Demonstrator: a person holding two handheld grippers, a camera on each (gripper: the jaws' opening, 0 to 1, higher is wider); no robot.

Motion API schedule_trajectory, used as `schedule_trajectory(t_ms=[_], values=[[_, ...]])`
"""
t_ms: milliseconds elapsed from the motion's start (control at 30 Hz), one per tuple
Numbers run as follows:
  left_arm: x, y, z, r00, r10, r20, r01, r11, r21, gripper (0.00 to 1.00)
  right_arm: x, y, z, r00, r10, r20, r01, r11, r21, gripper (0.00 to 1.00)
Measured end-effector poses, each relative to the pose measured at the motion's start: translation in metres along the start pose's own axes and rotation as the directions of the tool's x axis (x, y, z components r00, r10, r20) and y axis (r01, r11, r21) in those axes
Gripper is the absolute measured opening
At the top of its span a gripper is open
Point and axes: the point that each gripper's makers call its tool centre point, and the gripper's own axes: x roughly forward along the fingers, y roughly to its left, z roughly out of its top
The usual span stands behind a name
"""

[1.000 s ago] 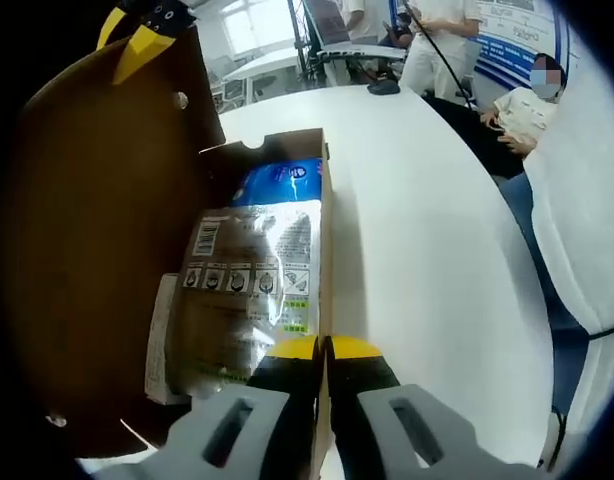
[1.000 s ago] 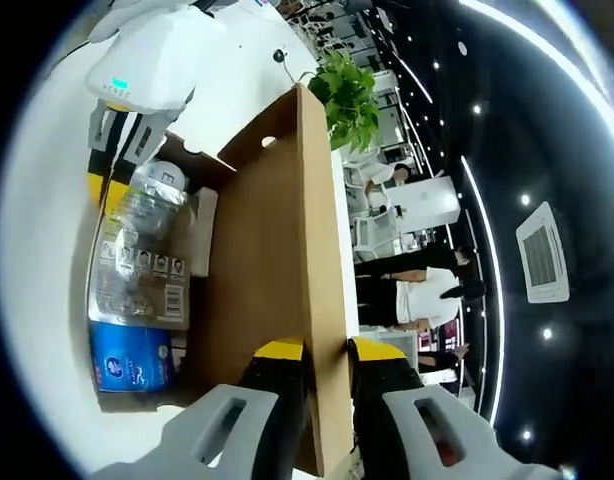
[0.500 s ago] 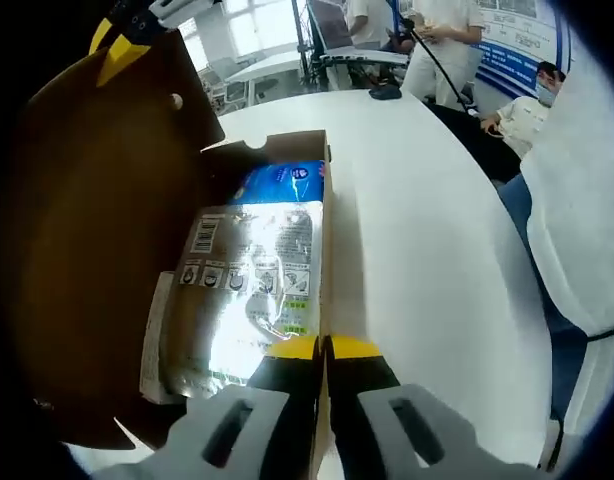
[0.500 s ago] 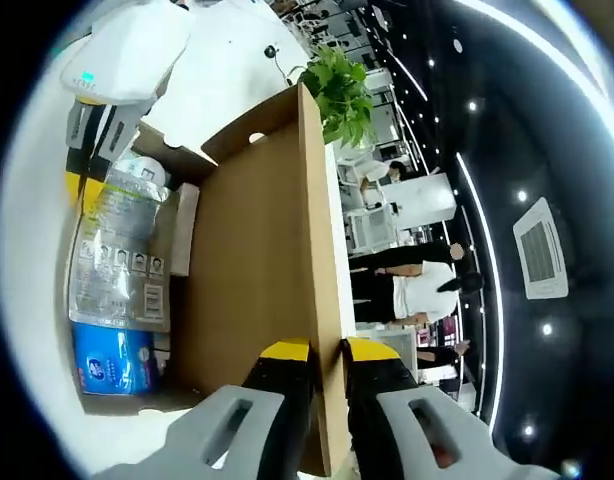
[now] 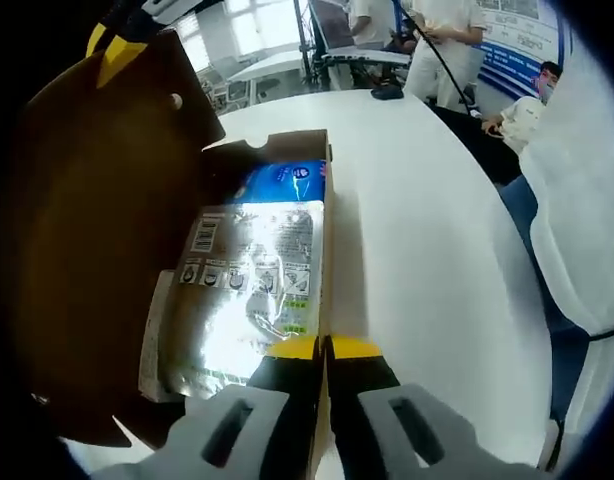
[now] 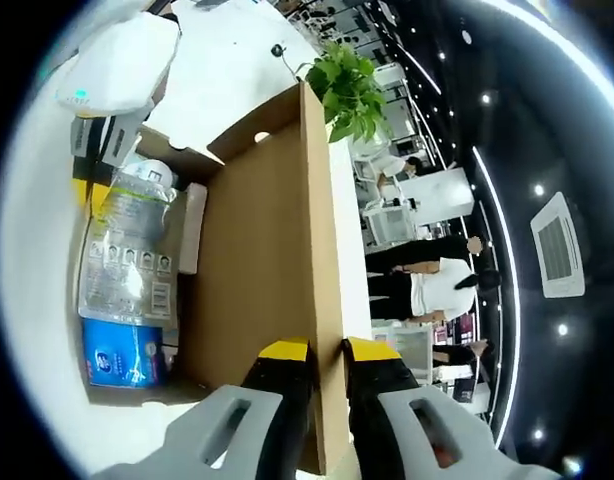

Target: Operate the shoe box by opening the lid, removing the specified soft item, and placing it in the target area until the item is outside and the box remains undamaged.

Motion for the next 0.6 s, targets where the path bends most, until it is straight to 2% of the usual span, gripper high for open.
schedule_trajectory(t_ms=[300,433,600], values=[[0.001,-0.001,0.000,1.000,0.001,0.006,-0.001,1.000,-0.014,0.01,0.006,-0.002,-0.002,0.997,0.076,-0.025,-0.077,0.997,-0.021,0.09],[0.001,0.000,0.000,1.000,-0.005,0.004,0.005,1.000,-0.022,0.01,0.012,-0.004,-0.005,0.995,0.100,-0.025,-0.100,0.995,0.012,0.09],[0.003,0.001,0.000,1.000,0.006,-0.012,-0.006,1.000,-0.005,0.02,0.017,-0.005,-0.007,0.992,0.121,-0.023,-0.121,0.993,0.015,0.09]])
